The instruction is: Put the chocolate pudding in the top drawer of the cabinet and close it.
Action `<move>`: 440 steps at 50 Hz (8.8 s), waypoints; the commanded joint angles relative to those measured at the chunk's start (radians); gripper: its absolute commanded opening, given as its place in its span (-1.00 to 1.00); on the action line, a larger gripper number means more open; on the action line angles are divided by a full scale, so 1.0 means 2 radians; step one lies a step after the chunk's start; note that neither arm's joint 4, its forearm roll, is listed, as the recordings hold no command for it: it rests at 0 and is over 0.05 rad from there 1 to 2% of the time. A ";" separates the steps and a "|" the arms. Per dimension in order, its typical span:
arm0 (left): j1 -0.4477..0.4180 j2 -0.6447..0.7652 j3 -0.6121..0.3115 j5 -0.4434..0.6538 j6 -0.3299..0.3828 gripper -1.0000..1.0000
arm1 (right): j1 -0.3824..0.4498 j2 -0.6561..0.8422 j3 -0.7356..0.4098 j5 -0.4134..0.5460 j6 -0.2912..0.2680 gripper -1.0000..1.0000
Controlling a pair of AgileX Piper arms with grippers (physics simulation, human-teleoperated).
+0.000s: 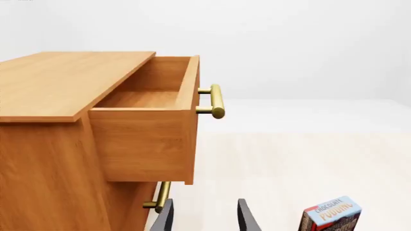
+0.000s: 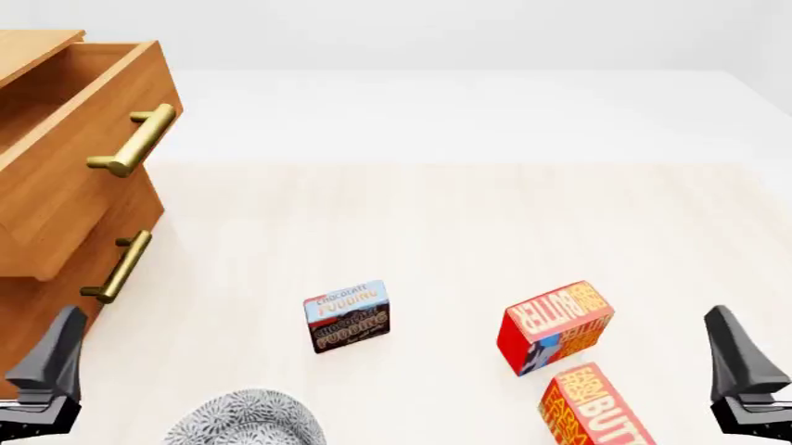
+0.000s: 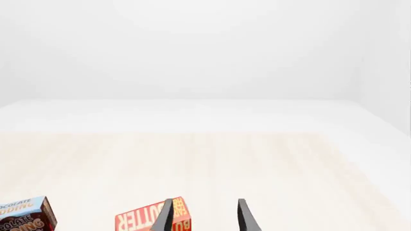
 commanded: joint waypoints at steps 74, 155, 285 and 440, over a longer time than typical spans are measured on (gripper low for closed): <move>0.024 -0.001 -0.183 0.113 0.028 1.00 | 0.000 0.002 -0.002 0.000 -0.002 1.00; -0.004 0.137 -0.464 0.228 0.039 1.00 | 0.001 0.002 -0.002 0.000 -0.002 1.00; 0.018 0.427 -0.625 0.486 0.034 1.00 | 0.001 0.002 -0.002 0.000 -0.002 1.00; -0.087 0.473 -0.475 0.373 -0.017 1.00 | 0.001 0.002 -0.002 0.000 -0.002 1.00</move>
